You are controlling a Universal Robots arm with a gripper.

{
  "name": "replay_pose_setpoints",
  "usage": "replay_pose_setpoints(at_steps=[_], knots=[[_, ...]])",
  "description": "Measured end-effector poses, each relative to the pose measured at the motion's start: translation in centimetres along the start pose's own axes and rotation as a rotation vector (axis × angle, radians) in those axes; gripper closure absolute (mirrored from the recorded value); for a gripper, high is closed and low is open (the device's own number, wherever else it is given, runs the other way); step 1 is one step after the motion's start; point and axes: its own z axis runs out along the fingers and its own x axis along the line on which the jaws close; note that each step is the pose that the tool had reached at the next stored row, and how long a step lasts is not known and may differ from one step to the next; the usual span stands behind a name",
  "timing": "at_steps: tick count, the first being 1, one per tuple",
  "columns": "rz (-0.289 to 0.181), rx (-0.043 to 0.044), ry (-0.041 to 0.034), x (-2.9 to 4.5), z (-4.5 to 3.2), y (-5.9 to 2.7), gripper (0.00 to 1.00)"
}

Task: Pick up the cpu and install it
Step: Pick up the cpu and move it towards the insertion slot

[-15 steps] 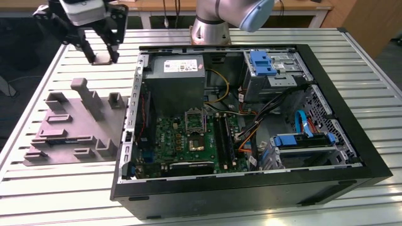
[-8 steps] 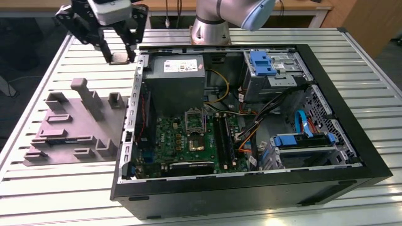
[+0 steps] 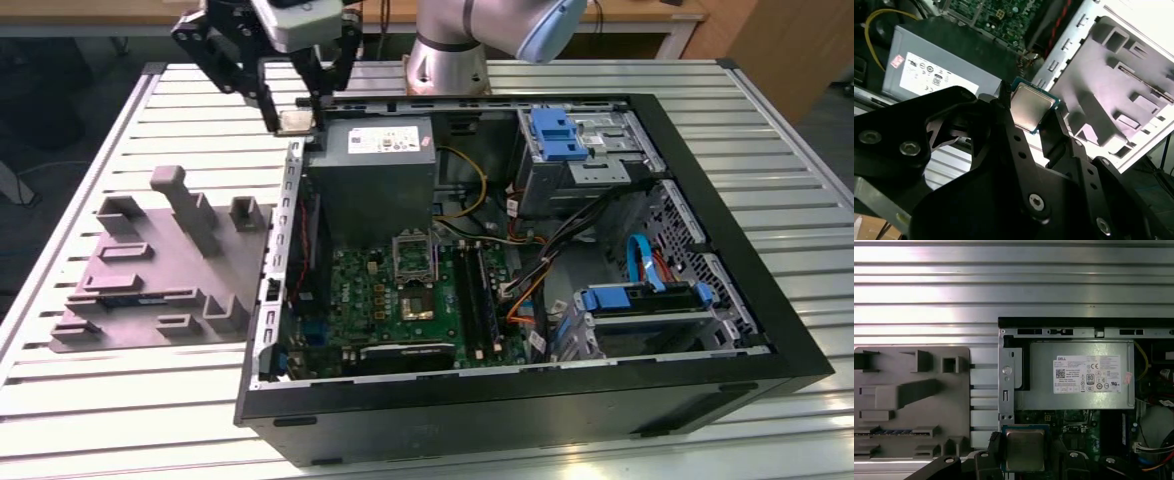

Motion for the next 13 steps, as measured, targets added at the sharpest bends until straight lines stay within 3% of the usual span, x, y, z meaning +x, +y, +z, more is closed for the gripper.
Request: replay_pose_setpoints(at_steps=[13], knots=[[0.000, 0.0001, 0.0000, -5.33, 0.11, 0.12, 0.53]])
